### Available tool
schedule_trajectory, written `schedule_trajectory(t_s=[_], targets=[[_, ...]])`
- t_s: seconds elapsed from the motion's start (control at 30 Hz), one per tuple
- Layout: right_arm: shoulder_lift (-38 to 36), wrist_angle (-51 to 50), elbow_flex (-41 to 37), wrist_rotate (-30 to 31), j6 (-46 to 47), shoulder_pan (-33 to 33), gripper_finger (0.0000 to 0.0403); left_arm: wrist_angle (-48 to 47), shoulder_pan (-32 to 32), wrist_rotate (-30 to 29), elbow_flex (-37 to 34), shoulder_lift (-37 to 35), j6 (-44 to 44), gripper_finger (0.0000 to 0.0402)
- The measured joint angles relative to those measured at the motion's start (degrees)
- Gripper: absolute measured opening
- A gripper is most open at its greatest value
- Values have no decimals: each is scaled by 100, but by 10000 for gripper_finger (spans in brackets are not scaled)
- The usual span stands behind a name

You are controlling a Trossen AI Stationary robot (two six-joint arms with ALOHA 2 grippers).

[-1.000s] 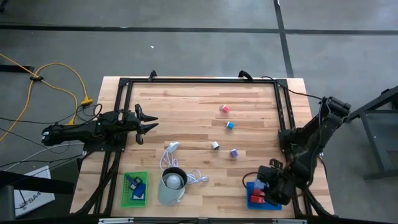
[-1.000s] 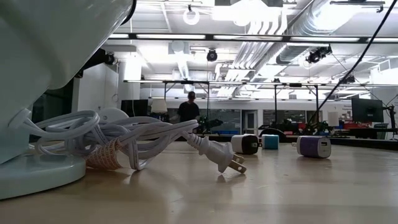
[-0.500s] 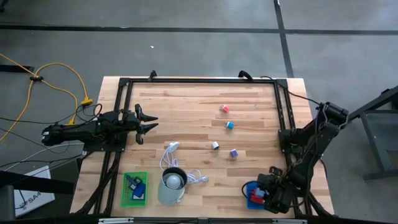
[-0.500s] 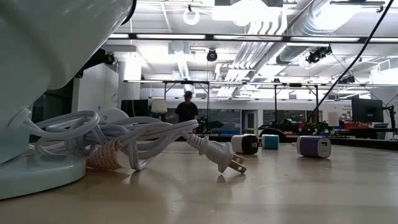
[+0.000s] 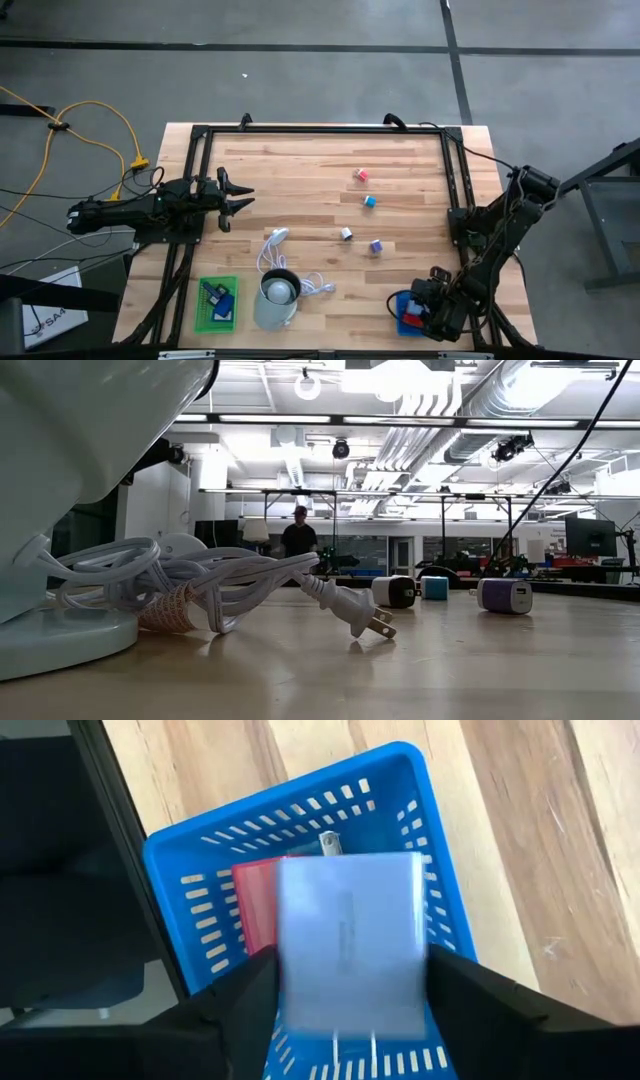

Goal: Pick & Place Office items
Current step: Put the light blue charger adapter into the blue basket

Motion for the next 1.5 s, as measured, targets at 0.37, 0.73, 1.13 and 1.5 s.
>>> schedule_trajectory(t_s=[0.37, 0.73, 1.13, 1.5], targets=[[0, -72, -35, 31, -38, 1, 231, -1, 0, 0, 0, 0, 2, 120], [-2, -118, -35, -7, 83, 2, 232, 0, 0, 0, 0, 1, 0, 120], [-9, -310, -35, -202, 346, 2, 232, 0, 1, 0, 0, 0, 0, 120], [-9, -400, -33, -454, 577, 0, 232, 0, 0, 0, 2, 1, 1, 120]])
